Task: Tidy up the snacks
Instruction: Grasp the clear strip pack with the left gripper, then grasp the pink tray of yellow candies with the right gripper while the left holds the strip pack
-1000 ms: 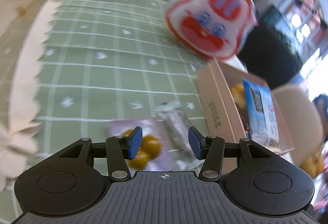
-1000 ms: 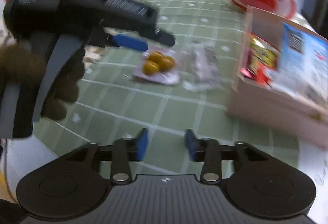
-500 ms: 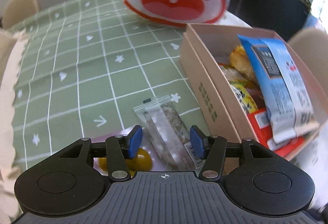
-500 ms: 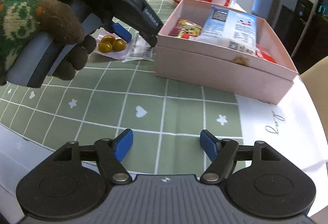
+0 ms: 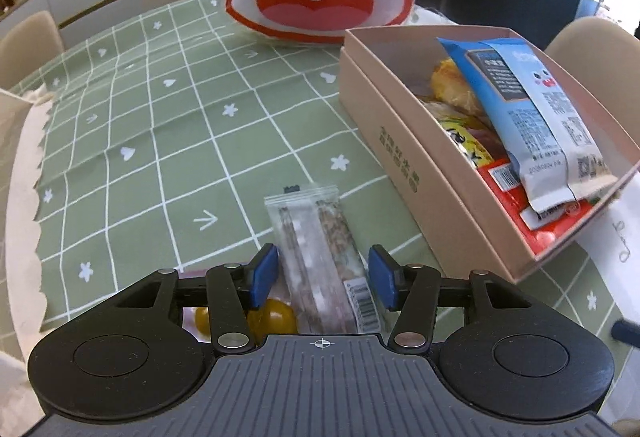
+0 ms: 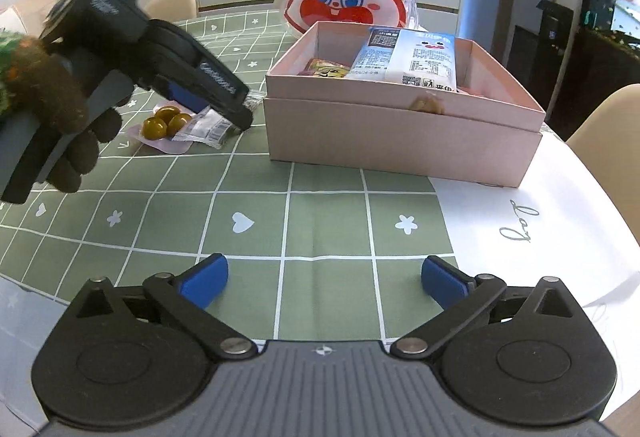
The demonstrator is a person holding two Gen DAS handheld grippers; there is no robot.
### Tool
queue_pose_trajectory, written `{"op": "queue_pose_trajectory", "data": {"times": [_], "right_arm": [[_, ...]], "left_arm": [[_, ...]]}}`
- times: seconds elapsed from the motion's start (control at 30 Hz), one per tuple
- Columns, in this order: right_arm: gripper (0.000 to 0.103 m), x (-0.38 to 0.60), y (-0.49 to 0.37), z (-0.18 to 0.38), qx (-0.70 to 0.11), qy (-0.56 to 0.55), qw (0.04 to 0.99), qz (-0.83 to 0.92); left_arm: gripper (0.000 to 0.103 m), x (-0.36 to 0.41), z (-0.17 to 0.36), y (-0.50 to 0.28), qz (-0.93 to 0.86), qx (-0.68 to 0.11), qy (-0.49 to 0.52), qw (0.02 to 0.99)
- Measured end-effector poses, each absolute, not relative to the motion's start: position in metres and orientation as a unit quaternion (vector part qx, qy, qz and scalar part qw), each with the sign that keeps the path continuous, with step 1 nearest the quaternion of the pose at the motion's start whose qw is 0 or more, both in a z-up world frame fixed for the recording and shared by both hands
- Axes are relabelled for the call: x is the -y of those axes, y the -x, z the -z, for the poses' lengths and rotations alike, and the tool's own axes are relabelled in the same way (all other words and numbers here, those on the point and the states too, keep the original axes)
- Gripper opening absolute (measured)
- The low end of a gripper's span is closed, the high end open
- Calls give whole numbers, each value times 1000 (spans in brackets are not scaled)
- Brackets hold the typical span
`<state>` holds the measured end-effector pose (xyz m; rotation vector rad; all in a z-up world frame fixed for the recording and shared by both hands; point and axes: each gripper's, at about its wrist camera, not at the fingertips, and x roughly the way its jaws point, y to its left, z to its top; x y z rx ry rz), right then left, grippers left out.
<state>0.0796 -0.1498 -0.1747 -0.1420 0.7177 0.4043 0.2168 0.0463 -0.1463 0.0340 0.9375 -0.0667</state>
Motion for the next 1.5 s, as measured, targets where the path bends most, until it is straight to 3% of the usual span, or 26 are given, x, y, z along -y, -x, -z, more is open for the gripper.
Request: {"op": "queue_pose_trajectory", "data": {"times": [0.07, 0.13, 0.17, 0.57, 0.63, 0.87, 0.97, 1.03, 1.13, 1.27, 1.5], "right_arm": [[103, 150, -80, 175, -349, 69, 914, -197], [103, 150, -80, 175, -349, 68, 914, -197], [103, 150, -79, 174, -349, 68, 914, -197], [103, 148, -99, 168, -386, 98, 886, -239], [99, 145, -106, 164, -400, 97, 878, -243], [97, 89, -110, 130, -338, 117, 875, -324], [88, 45, -119, 123, -314, 133, 871, -353], [76, 15, -135, 125, -309, 141, 871, -354], [63, -18, -169, 137, -338, 125, 870, -336], [62, -47, -199, 154, -351, 125, 873, -315], [55, -39, -171, 156, -337, 185, 844, -373]], "left_arm": [[52, -48, 146, -215, 27, -449, -13, 893], [40, -48, 145, -211, 31, -445, -16, 895], [39, -49, 144, -209, 36, -445, -12, 895], [39, -74, 111, -118, 76, -405, 73, 908], [39, -94, 106, -105, 42, -404, 94, 909], [39, -152, 123, -77, -66, -432, 149, 887], [39, -164, 131, -68, -77, -435, 173, 880], [39, -169, 133, -61, -80, -434, 183, 878], [39, -171, 135, -54, -79, -434, 193, 877], [39, -172, 135, -51, -79, -433, 195, 876], [39, -175, 141, -53, -78, -442, 216, 867]]}}
